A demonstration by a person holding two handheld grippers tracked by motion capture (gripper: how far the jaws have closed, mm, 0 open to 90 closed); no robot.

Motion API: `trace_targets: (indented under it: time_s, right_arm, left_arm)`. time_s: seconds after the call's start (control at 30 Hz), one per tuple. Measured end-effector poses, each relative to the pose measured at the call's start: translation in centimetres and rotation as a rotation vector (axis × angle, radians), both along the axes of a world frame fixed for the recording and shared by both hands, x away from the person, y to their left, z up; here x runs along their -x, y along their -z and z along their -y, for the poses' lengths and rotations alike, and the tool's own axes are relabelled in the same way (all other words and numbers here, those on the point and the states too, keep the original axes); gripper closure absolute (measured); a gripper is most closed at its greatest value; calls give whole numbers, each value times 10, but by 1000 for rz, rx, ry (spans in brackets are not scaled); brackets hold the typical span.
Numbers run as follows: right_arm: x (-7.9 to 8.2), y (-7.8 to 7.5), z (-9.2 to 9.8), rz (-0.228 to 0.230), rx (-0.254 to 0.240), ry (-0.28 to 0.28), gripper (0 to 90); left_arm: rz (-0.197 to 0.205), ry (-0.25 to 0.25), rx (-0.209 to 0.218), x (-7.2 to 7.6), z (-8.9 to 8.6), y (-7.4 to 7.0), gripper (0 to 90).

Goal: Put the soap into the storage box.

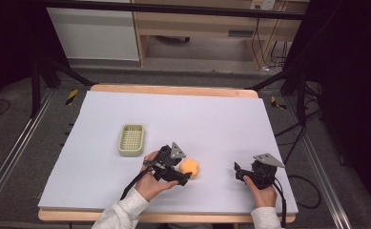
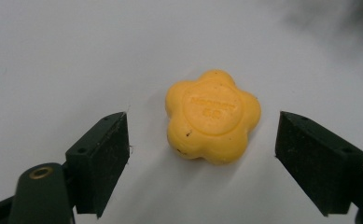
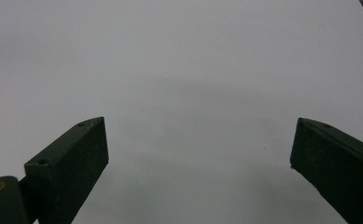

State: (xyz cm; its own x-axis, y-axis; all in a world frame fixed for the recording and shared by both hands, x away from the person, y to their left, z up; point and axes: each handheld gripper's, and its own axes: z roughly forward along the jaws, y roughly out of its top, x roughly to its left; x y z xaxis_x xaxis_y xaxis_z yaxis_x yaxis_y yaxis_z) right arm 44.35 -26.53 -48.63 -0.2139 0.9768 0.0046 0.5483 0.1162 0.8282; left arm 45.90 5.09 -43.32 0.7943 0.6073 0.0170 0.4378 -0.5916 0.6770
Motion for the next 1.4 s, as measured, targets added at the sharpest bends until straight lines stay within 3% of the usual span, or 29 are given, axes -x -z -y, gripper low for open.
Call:
trace_targets:
  time_s: [0.53, 0.77, 0.97, 1.1, 1.4]
  right_arm:
    - [0, 0, 0, -3, 4, -2, 47]
    - [0, 0, 0, -2, 5, -2, 47]
    - [0, 0, 0, -3, 4, -1, 47]
    - [0, 0, 0, -1, 6, -2, 47]
    - [0, 0, 0, -5, 2, 0, 47]
  left_arm:
    - [-21, 27, -56, -6, 14, 6, 171]
    - [-25, 24, -60, -8, 18, 10, 175]
    - [-52, 44, -89, -11, 23, 16, 181]
    - [-47, 45, -105, -13, 25, 18, 185]
    - [-63, 47, -114, -16, 29, 22, 204]
